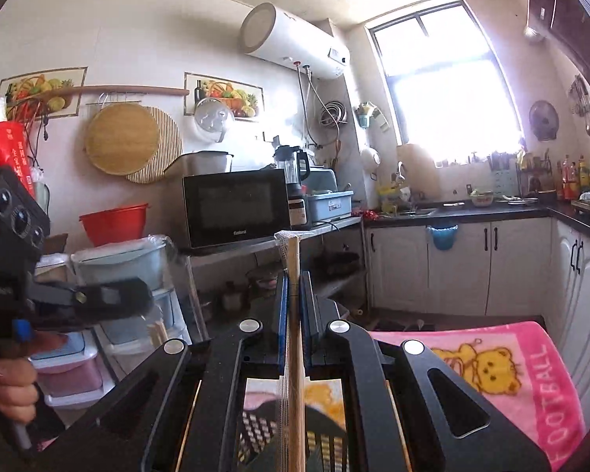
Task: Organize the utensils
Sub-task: 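Lift the wrapped chopsticks with the right gripper and carry toward the basket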
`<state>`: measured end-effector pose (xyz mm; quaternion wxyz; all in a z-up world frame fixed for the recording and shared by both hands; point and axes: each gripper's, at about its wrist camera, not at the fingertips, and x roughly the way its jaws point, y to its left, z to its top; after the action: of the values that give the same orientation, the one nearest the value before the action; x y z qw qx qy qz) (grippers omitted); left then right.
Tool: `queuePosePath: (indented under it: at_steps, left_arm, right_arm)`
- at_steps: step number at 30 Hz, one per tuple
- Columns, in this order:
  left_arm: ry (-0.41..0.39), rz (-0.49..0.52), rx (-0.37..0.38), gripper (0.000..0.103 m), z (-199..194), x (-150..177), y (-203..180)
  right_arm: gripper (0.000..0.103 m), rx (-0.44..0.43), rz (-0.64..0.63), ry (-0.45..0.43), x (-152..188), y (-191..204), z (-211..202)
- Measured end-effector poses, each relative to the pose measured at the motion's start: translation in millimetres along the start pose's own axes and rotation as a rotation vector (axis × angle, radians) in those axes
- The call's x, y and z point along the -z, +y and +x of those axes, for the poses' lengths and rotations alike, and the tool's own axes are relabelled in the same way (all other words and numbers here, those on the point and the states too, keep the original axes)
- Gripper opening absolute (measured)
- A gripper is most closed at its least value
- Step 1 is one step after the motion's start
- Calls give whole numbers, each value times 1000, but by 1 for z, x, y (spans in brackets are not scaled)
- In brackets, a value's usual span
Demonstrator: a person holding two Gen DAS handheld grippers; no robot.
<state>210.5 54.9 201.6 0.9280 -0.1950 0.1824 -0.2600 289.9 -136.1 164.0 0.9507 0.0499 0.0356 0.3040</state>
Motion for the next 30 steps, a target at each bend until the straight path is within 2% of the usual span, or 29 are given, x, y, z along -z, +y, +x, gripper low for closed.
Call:
queuePosePath:
  at_steps: [6, 12, 22, 30]
  left_arm:
    - [-43, 13, -35, 0, -2, -19, 7]
    - [-61, -27, -83, 0, 1, -27, 32]
    - [-63, -58, -102, 0, 9, -17, 54]
    - [-34, -80, -104, 0, 21, 2, 65]
  right_arm:
    - [6, 51, -21, -63, -4, -2, 20]
    - [6, 111, -31, -97, -1, -7, 35]
    - [6, 177, -18, -94, 25, -14, 48]
    - [6, 236, 1, -108, 46, -18, 45]
